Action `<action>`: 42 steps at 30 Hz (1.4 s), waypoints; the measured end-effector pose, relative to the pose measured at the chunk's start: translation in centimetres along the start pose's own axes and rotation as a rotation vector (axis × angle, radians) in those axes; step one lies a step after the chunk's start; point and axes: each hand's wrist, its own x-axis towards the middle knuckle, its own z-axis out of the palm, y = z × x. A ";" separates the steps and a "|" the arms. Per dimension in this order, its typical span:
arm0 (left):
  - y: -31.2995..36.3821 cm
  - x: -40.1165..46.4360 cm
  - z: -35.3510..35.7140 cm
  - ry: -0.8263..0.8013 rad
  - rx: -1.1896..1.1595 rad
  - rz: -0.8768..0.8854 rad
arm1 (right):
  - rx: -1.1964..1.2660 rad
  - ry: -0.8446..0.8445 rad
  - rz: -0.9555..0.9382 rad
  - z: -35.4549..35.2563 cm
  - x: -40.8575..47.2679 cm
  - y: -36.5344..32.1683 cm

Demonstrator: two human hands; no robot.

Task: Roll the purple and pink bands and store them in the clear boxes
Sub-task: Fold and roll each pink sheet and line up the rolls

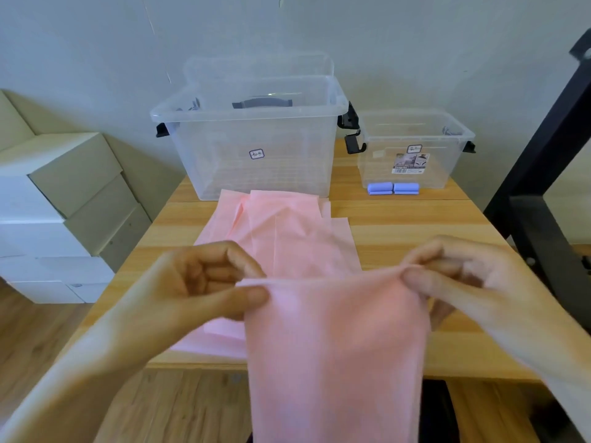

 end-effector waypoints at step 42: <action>-8.9 10.8 -0.6 0.388 0.436 -0.254 | -0.667 0.271 0.019 4.3 9.6 11.7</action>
